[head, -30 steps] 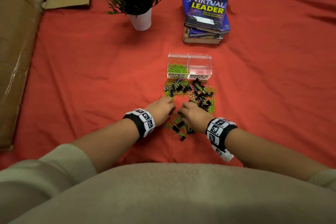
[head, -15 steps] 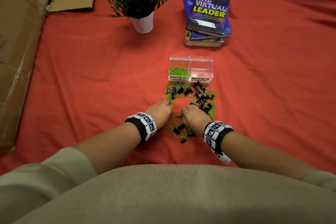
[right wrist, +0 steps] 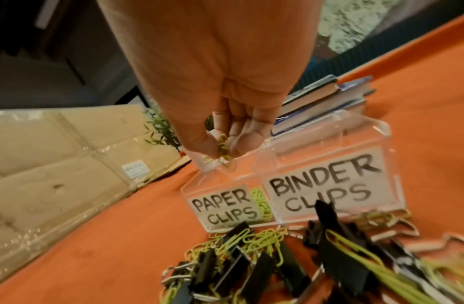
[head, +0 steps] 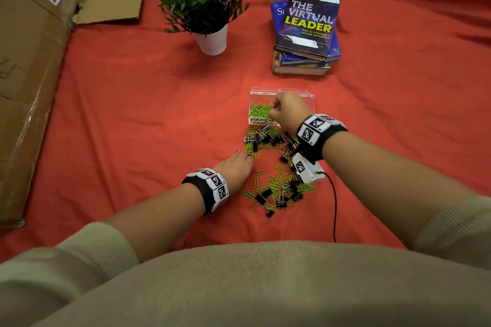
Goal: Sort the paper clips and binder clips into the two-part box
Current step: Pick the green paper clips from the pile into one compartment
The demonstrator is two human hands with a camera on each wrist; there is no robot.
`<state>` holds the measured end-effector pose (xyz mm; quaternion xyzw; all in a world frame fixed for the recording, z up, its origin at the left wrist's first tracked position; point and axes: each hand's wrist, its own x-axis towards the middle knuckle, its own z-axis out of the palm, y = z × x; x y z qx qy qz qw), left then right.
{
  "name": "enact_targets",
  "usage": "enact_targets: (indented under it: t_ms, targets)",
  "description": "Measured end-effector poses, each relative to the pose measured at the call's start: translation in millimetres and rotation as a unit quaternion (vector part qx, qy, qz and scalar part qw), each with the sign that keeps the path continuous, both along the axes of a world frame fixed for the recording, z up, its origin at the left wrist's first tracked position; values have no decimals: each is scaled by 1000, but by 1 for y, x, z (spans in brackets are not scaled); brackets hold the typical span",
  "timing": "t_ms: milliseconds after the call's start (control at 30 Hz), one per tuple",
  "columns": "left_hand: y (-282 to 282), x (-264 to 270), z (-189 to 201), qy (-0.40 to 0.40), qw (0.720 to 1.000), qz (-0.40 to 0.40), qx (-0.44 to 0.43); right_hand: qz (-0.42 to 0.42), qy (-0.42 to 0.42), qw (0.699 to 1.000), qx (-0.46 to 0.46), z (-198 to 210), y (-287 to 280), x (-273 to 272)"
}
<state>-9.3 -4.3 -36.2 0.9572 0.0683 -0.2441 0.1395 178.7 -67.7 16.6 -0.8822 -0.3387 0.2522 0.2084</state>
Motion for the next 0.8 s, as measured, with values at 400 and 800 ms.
enact_targets:
  t_ms: [400,800]
  targets:
    - [22,88,51,-153,971,140,-119,-66,30,996,55,-5,-73,-1]
    - [8,106,45,-198,971,123,-42,-56,38,993,-98,-50,-163,-31]
